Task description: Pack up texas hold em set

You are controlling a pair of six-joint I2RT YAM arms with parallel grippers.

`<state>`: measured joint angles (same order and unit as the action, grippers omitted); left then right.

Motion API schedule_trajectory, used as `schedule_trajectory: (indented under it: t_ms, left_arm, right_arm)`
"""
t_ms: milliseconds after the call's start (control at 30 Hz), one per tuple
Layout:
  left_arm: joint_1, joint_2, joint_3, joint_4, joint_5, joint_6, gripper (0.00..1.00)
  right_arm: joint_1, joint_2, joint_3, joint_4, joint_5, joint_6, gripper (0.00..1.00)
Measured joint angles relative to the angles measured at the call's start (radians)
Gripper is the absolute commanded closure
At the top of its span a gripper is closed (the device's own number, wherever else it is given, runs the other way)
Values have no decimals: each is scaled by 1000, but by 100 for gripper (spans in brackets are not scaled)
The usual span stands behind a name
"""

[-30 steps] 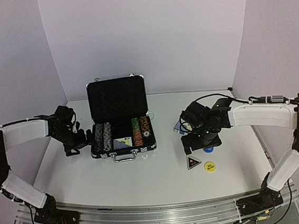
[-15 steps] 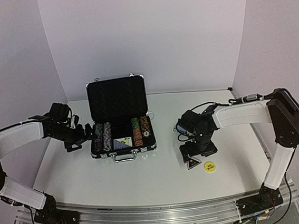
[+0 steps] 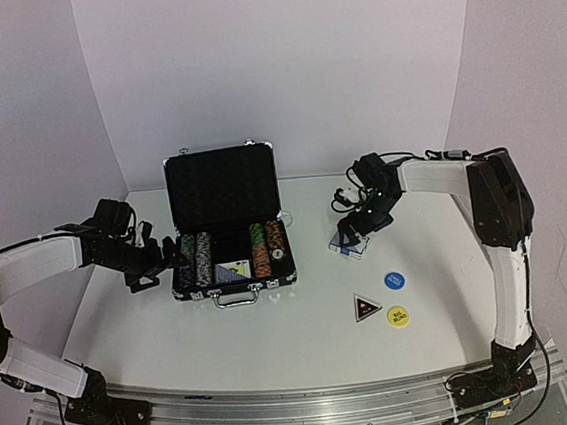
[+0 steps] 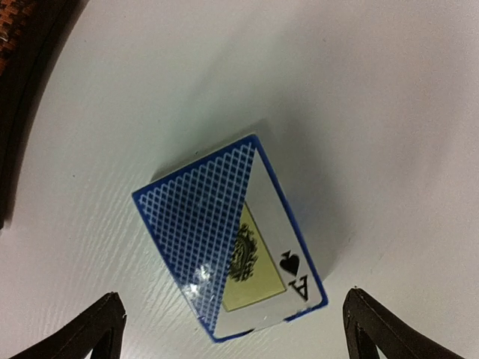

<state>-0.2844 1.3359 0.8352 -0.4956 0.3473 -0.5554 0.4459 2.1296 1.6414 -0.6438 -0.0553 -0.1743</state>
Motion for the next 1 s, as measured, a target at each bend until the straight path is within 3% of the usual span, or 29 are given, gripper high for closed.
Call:
schedule_trajectory:
  t_ms: [233, 300, 400, 500, 600, 1000]
  left_arm:
    - [0, -21, 0, -3, -2, 0, 0]
    - [0, -21, 0, -9, -3, 0, 0]
    - [0, -12, 3, -18, -10, 0, 0]
    - [0, 28, 20, -23, -25, 0, 0]
    - [0, 75, 50, -23, -35, 0, 0]
    - [-46, 160, 227, 42, 84, 9, 4]
  right_arm:
    - [3, 155, 123, -29, -28, -211, 5]
    - [5, 178, 165, -43, -39, -240, 11]
    - [2, 195, 191, -58, -54, -277, 35]
    - [-2, 195, 191, -76, -69, -294, 39]
    - [-5, 194, 189, -81, -81, -299, 52]
    - [62, 71, 71, -149, -114, -293, 55]
